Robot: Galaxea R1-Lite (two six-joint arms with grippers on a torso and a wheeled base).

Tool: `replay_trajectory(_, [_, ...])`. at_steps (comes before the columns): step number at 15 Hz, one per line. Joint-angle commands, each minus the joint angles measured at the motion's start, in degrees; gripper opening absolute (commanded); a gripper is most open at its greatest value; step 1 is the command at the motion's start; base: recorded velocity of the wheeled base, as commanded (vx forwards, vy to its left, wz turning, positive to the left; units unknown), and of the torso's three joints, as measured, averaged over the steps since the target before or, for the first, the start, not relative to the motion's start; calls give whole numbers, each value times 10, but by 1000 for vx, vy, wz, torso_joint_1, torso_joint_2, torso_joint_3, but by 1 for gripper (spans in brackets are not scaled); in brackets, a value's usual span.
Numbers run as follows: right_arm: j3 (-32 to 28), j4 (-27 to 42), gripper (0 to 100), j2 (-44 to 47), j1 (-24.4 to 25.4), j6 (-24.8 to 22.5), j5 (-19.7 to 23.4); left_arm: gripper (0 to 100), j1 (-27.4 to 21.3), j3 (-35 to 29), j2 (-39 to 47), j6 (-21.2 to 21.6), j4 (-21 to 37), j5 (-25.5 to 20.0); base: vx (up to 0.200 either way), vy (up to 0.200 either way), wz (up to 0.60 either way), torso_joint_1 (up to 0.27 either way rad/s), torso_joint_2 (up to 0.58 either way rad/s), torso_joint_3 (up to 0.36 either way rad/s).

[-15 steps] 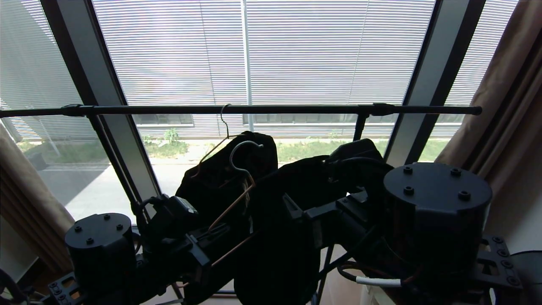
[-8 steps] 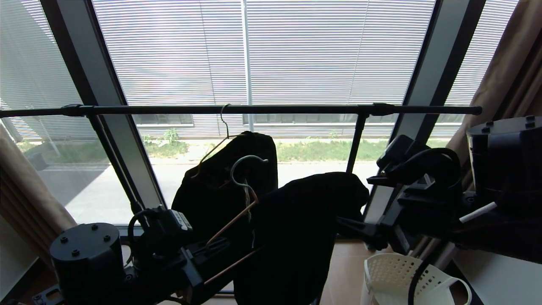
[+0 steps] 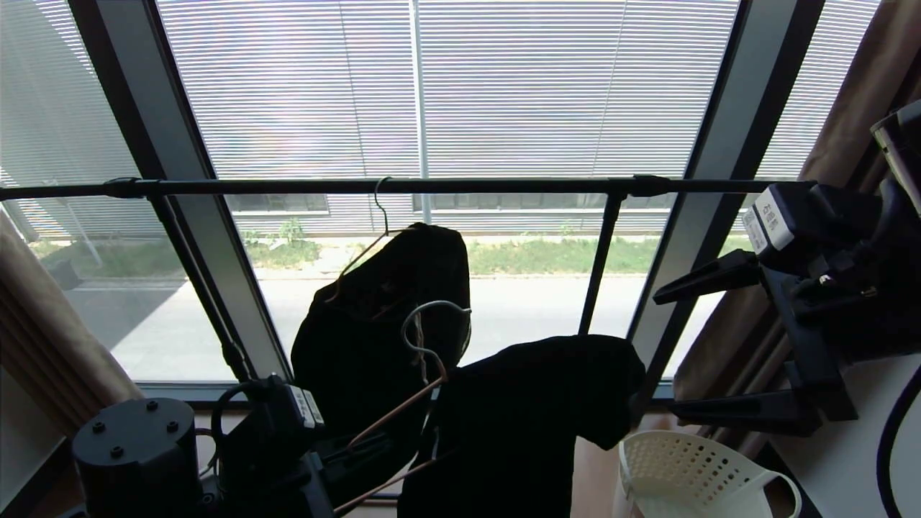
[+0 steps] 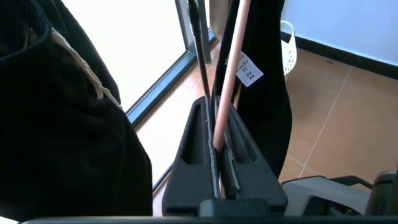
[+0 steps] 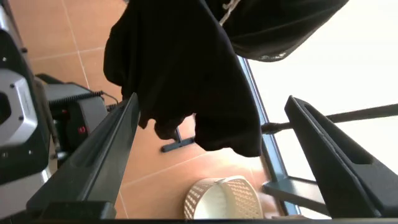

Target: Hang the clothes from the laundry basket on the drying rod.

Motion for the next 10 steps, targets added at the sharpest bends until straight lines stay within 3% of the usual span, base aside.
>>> replay_trajectory(1, [-88, 74, 100, 73, 4, -47, 20, 0, -1, 0, 0, 0, -1, 0, 0, 0, 0, 0, 0, 0])
replay_trajectory(10, [-155, 69, 100, 189, 53, -45, 18, 0, -16, 13, 2, -1, -52, 0, 0, 0, 0, 0, 0, 0])
